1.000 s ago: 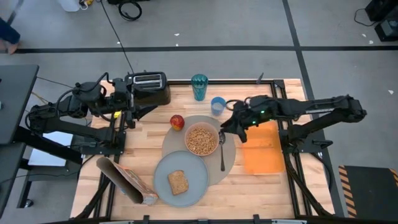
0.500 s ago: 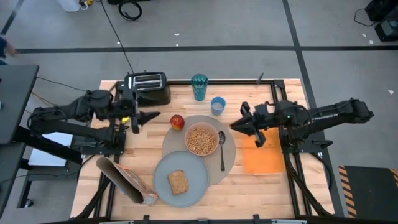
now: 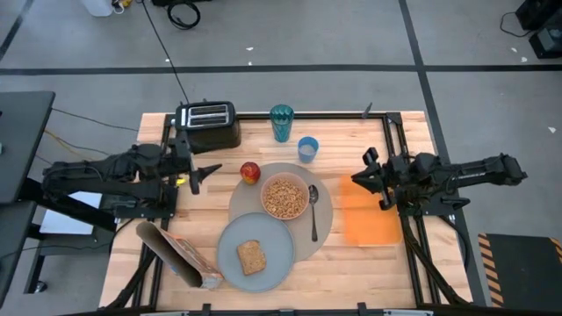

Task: Arrange a breakfast setting
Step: Return to Home Position

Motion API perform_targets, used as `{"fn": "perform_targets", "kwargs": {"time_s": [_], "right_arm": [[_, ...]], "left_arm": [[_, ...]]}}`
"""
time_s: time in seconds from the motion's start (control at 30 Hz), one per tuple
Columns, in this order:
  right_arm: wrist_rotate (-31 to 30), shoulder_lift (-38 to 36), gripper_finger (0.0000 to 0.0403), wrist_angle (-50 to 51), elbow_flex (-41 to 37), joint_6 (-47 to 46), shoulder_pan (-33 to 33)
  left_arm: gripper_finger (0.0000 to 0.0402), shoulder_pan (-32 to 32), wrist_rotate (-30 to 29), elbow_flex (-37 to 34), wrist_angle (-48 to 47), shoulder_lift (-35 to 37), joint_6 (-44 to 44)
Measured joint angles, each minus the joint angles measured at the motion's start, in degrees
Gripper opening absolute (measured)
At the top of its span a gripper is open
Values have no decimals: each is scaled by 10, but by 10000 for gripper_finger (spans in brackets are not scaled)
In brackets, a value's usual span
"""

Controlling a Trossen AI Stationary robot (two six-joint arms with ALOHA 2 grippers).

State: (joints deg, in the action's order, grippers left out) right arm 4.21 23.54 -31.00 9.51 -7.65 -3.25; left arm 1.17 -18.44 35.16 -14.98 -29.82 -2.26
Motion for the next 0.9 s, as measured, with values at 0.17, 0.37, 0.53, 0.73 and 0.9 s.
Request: {"fn": "perform_targets", "kwargs": {"time_s": [0.17,0.37,0.53,0.73,0.9], "right_arm": [[-70,-17,48,-4,-36,15,1],[-42,-42,48,70,-57,4,1],[-43,-112,46,174,-57,-1,1],[-50,-233,46,273,-57,16,1],[-73,-231,46,289,-65,14,1]], "left_arm": [[286,8,-15,-42,64,-5,41],[286,17,-5,-164,250,7,57],[286,17,-17,-225,267,42,56],[286,17,-19,-229,218,120,56],[286,16,-1,-277,183,191,10]]}}
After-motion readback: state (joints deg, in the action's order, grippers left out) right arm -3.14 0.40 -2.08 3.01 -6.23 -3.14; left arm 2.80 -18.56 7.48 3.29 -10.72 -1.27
